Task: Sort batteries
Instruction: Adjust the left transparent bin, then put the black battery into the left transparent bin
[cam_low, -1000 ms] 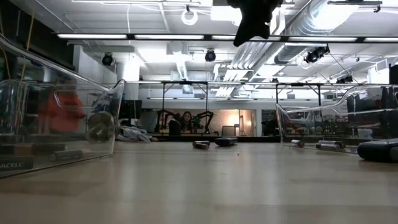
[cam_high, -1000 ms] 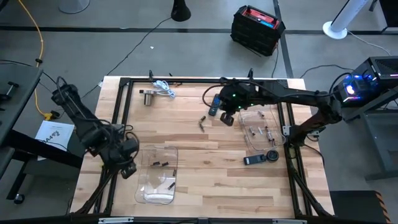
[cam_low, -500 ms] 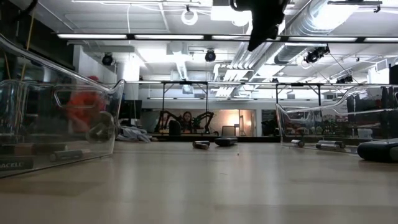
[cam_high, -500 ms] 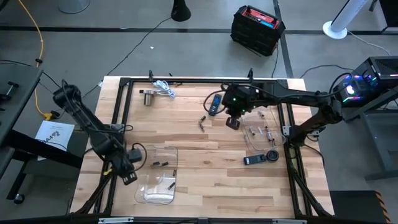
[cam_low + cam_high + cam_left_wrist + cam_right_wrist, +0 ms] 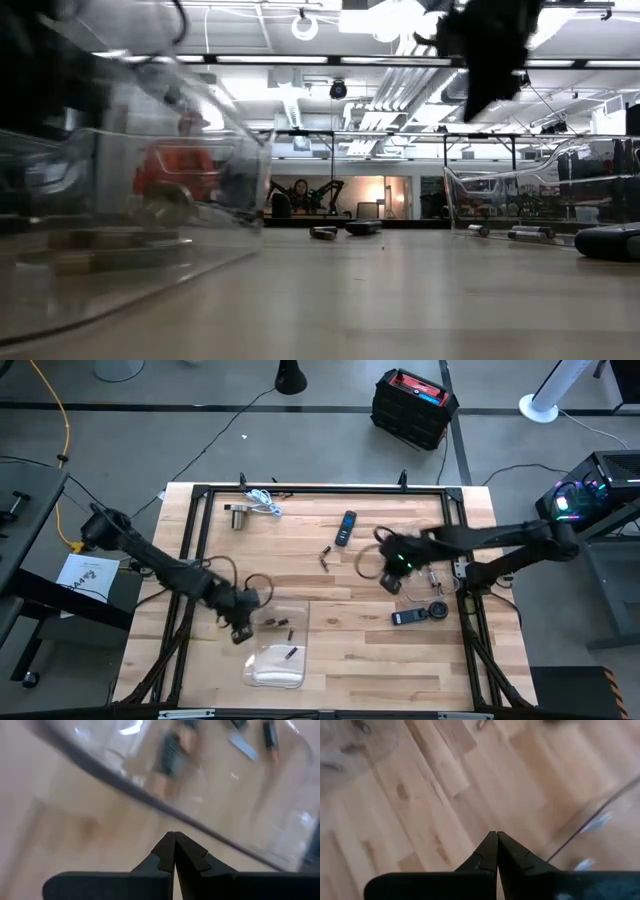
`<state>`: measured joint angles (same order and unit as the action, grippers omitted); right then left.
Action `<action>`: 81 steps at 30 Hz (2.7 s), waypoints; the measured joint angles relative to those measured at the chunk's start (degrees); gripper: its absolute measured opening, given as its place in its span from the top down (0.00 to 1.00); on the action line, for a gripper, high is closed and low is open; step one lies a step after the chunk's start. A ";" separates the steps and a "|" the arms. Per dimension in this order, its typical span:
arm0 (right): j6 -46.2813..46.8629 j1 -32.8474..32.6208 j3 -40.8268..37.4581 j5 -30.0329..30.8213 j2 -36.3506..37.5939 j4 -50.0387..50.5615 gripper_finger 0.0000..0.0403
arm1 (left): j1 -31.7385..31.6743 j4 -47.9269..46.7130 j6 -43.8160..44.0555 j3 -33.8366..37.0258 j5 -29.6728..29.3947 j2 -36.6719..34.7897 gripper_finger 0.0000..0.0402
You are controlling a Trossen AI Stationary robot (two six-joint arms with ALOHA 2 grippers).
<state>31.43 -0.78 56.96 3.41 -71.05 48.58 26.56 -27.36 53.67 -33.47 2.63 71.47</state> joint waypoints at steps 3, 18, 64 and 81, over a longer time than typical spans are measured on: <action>12.88 -4.27 -9.53 -0.53 6.27 -6.81 1.00 | -6.71 4.04 -5.39 0.01 -0.09 1.42 1.00; 33.09 -19.87 -17.44 13.35 12.79 -16.33 1.00 | -29.93 -14.71 -37.87 -22.85 -2.72 1.70 1.00; 31.05 -25.52 -15.36 33.27 11.87 -27.17 1.00 | -44.79 -20.76 -42.49 -59.18 0.55 53.21 0.93; 30.05 -25.50 -15.36 32.53 11.85 -27.19 1.00 | -20.98 -21.24 -49.72 -34.18 15.67 8.98 0.93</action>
<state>61.47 -26.28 41.60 35.94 -59.20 21.39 5.58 -48.59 3.95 -67.65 18.30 80.46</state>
